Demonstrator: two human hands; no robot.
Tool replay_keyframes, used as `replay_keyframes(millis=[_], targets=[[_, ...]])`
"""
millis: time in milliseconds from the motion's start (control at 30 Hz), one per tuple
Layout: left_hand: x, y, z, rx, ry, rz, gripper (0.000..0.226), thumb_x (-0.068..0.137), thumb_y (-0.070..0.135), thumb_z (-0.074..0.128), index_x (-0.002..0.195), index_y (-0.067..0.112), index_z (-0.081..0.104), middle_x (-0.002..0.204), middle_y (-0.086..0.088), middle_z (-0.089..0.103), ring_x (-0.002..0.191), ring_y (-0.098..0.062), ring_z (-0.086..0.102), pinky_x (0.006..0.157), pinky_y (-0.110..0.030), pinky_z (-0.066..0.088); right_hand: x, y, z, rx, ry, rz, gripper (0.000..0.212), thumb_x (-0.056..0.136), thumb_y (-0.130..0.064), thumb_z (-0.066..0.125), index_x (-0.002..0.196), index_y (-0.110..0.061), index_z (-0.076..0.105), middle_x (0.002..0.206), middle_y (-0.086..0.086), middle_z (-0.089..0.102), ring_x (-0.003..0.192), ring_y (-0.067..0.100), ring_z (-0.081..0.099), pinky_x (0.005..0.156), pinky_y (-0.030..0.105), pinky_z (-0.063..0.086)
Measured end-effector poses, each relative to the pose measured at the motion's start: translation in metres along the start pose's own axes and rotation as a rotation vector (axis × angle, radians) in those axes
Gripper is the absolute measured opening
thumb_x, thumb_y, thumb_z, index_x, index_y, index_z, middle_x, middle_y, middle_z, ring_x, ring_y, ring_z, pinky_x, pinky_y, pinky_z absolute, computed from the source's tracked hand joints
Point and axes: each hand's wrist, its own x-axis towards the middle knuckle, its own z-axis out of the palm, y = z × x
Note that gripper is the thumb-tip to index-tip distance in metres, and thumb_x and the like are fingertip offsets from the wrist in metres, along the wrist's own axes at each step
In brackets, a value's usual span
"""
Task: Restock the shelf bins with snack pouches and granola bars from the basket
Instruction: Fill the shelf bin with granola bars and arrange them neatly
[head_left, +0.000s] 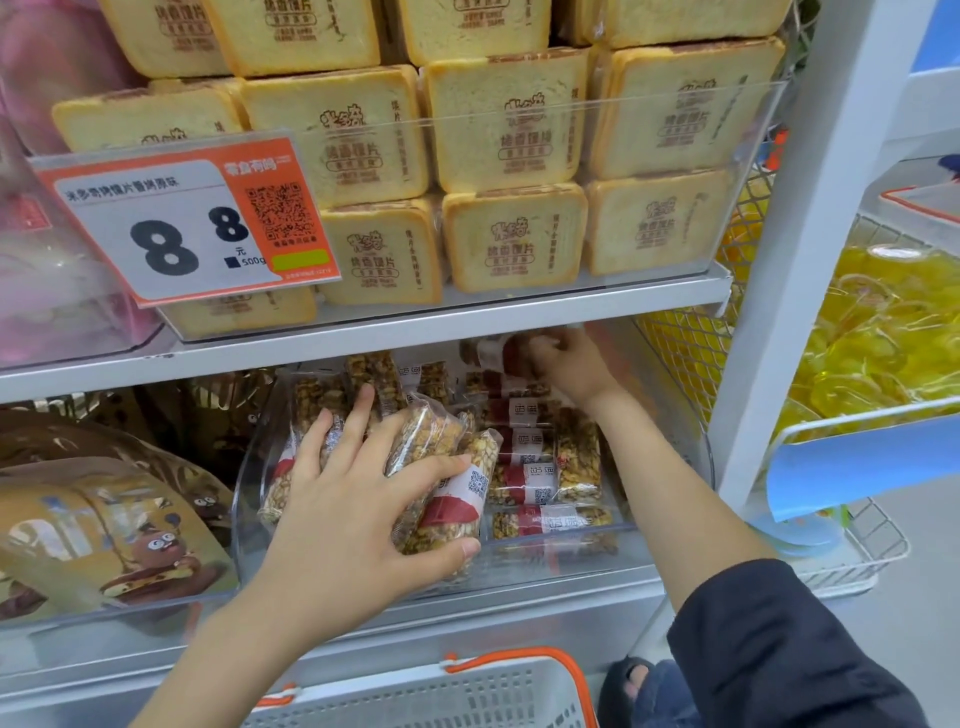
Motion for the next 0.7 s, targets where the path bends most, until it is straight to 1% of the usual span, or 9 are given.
replay_keyframes(millis=[67, 167, 233, 333, 433, 500, 600, 667, 700], targets=[[0.0, 0.0, 0.0, -0.003, 0.004, -0.001, 0.056, 0.072, 0.079, 0.038, 0.118, 0.051, 0.052, 0.135, -0.008, 0.053, 0.139, -0.035, 0.029, 0.109, -0.048, 0.013, 0.005, 0.004, -0.001, 0.085, 0.092, 0.035, 0.04, 0.098, -0.02, 0.047, 0.136, -0.013, 0.039, 0.092, 0.004, 0.057, 0.072, 0.015, 0.055, 0.054, 0.014, 0.041], [-0.001, 0.0, 0.001, -0.02, 0.009, -0.002, 0.056, 0.072, 0.079, 0.037, 0.12, 0.051, 0.049, 0.136, -0.008, 0.052, 0.139, -0.035, 0.028, 0.109, -0.048, 0.013, 0.008, 0.016, -0.002, 0.061, 0.101, 0.062, 0.054, 0.096, -0.016, 0.054, 0.14, -0.016, 0.022, 0.121, 0.01, 0.049, 0.1, 0.025, 0.06, 0.063, 0.014, 0.053], [-0.001, 0.0, 0.001, -0.022, 0.013, -0.004, 0.056, 0.073, 0.08, 0.037, 0.12, 0.051, 0.048, 0.136, -0.009, 0.052, 0.139, -0.035, 0.028, 0.109, -0.048, 0.013, 0.005, 0.018, -0.003, 0.058, 0.076, 0.104, 0.052, 0.093, -0.008, 0.057, 0.135, -0.012, 0.027, 0.124, 0.012, 0.046, 0.111, 0.028, 0.056, 0.062, 0.02, 0.056], [-0.001, 0.0, 0.001, -0.016, 0.018, -0.003, 0.055, 0.072, 0.079, 0.038, 0.119, 0.051, 0.049, 0.136, -0.008, 0.052, 0.139, -0.035, 0.028, 0.109, -0.048, 0.013, 0.005, 0.017, -0.003, -0.025, 0.053, 0.052, 0.052, 0.088, -0.001, 0.061, 0.135, -0.009, 0.039, 0.132, 0.009, 0.048, 0.112, 0.018, 0.049, 0.072, 0.02, 0.049], [-0.001, 0.001, 0.001, -0.017, 0.013, -0.004, 0.055, 0.072, 0.079, 0.038, 0.119, 0.051, 0.049, 0.136, -0.008, 0.052, 0.14, -0.034, 0.027, 0.11, -0.048, 0.013, 0.007, 0.013, -0.002, 0.284, 0.117, 0.06, 0.061, 0.085, 0.003, 0.064, 0.138, -0.013, 0.037, 0.117, -0.004, 0.053, 0.099, 0.011, 0.056, 0.062, 0.014, 0.051], [-0.001, 0.001, 0.001, -0.022, 0.013, -0.007, 0.055, 0.072, 0.079, 0.038, 0.119, 0.051, 0.049, 0.136, -0.007, 0.052, 0.14, -0.034, 0.026, 0.11, -0.048, 0.012, 0.009, 0.009, -0.003, 0.445, 0.201, 0.094, 0.052, 0.086, -0.002, 0.064, 0.134, -0.013, 0.044, 0.105, -0.003, 0.061, 0.094, 0.012, 0.062, 0.064, 0.018, 0.052], [-0.001, 0.001, 0.0, -0.027, 0.008, -0.008, 0.055, 0.072, 0.079, 0.039, 0.118, 0.051, 0.05, 0.137, -0.008, 0.051, 0.14, -0.033, 0.025, 0.111, -0.047, 0.011, 0.011, 0.005, -0.006, 0.536, 0.211, 0.069, 0.03, 0.091, -0.012, 0.061, 0.121, -0.013, 0.059, 0.11, 0.0, 0.069, 0.099, 0.015, 0.066, 0.076, 0.029, 0.056], [-0.001, 0.001, 0.0, -0.024, 0.008, -0.006, 0.055, 0.073, 0.079, 0.039, 0.118, 0.051, 0.051, 0.137, -0.007, 0.051, 0.14, -0.033, 0.025, 0.111, -0.047, 0.01, 0.008, 0.002, -0.004, 0.512, 0.168, 0.019, 0.018, 0.094, -0.011, 0.057, 0.111, -0.011, 0.064, 0.105, 0.002, 0.071, 0.096, 0.016, 0.068, 0.078, 0.03, 0.057], [-0.001, 0.001, 0.0, -0.023, 0.007, -0.006, 0.054, 0.073, 0.079, 0.039, 0.118, 0.051, 0.051, 0.137, -0.007, 0.051, 0.141, -0.033, 0.024, 0.111, -0.047, 0.01, 0.008, 0.001, -0.002, 0.393, 0.142, -0.007, 0.015, 0.095, -0.009, 0.055, 0.107, -0.009, 0.063, 0.101, 0.002, 0.07, 0.095, 0.017, 0.068, 0.077, 0.027, 0.056]])
